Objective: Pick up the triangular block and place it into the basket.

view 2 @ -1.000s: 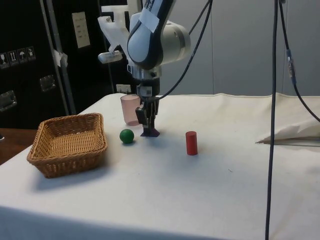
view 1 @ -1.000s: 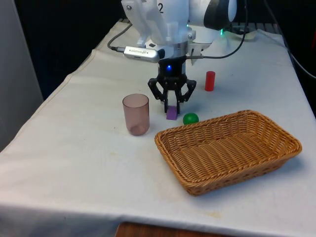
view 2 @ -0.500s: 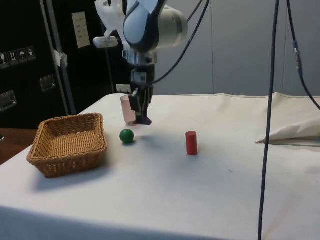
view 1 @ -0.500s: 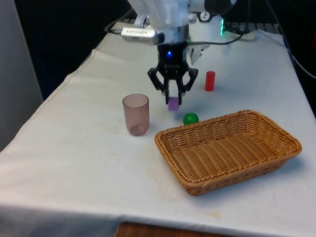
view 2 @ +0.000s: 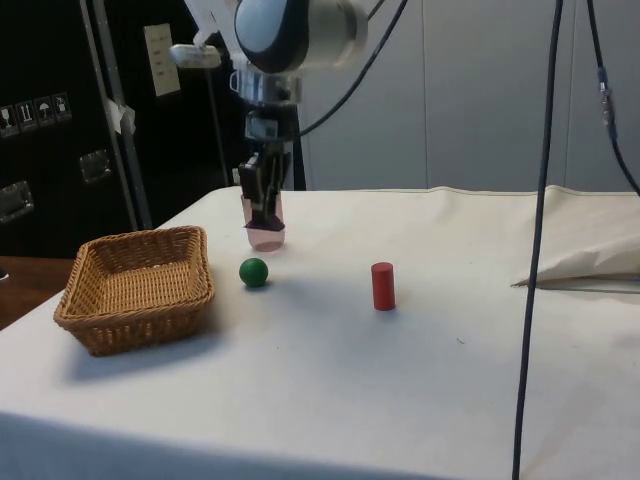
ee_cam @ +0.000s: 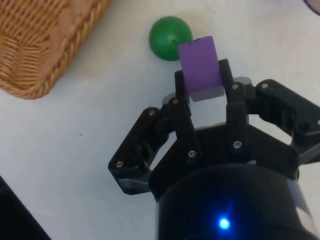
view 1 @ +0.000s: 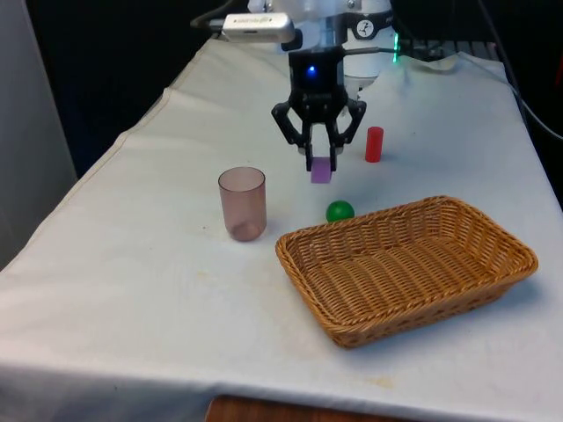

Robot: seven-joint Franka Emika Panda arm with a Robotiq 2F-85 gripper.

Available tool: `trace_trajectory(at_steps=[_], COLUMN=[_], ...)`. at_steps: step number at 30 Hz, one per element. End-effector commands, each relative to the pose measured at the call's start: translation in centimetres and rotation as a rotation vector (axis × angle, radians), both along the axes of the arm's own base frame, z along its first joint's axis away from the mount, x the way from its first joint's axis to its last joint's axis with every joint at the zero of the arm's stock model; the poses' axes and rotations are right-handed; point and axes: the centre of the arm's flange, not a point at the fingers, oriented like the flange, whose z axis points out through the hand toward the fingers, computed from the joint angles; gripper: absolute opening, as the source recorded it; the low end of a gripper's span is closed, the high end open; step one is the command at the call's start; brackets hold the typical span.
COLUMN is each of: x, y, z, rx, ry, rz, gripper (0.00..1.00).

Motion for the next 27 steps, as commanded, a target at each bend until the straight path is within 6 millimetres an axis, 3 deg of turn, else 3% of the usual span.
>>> trace_trajectory(at_steps=[1, 14, 27], x=[0.2, 3.4, 7.4], y=[0.4, 3.1, 6.2], z=[0.1, 1.2, 0.9], rx=[-0.005, 0.014, 0.015], ry=[0.007, -0.029, -0.042], rz=[-0.003, 0.008, 0.014], gripper=[0.33, 0.33, 0.33])
